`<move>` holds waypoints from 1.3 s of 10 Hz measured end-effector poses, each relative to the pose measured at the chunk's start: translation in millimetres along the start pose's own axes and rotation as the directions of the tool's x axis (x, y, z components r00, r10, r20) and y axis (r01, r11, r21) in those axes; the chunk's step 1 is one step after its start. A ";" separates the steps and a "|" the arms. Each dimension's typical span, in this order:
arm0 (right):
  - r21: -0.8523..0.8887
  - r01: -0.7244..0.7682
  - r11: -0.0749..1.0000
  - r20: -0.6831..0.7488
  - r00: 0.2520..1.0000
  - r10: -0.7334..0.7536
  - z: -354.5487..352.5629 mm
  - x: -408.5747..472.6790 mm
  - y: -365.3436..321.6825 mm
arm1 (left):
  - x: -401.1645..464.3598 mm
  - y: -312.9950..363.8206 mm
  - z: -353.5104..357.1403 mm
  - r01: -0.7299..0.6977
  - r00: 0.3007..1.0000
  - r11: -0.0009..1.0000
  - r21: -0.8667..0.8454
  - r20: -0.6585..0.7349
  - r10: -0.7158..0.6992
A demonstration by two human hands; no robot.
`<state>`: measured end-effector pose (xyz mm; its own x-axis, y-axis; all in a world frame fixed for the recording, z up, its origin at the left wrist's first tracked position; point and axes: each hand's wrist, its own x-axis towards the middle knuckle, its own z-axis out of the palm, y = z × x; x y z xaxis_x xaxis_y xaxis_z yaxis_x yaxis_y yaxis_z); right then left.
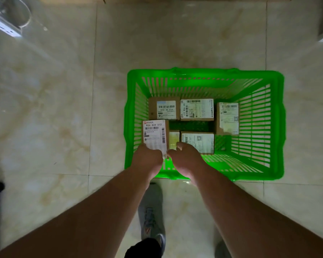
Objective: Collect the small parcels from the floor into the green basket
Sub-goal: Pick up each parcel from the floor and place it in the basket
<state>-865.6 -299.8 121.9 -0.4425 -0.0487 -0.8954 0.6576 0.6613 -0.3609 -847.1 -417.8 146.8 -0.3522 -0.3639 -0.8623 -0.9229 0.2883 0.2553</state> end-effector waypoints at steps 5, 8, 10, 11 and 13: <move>0.317 0.031 0.948 -0.131 0.991 0.011 -163.8 -169.0 125.5 | -203.1 63.3 111.6 -0.183 0.977 0.970 0.161 0.143 0.160; 0.499 -0.099 0.861 -0.243 0.938 0.248 -267.6 -252.6 270.0 | -306.8 85.6 229.5 -0.324 0.917 0.909 0.263 0.324 0.233; 0.656 -0.122 0.744 -0.317 0.851 0.419 -245.9 -327.4 358.2 | -363.5 54.6 274.7 -0.549 0.799 0.721 0.423 0.520 0.304; 0.753 -0.097 0.651 -0.333 0.797 0.504 -219.0 -373.5 400.0 | -403.9 28.6 284.4 -0.613 0.739 0.639 0.465 0.623 0.256; 0.883 -0.094 0.460 -0.278 0.685 0.673 -157.7 -449.4 497.5 | -463.2 -33.1 335.0 -0.673 0.663 0.563 0.479 0.729 0.173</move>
<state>-435.8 169.1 385.9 -0.0299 0.6198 -0.7842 0.8823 -0.3524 -0.3122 -601.2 37.9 391.3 -0.2793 0.4539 -0.8462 -0.2079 0.8317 0.5147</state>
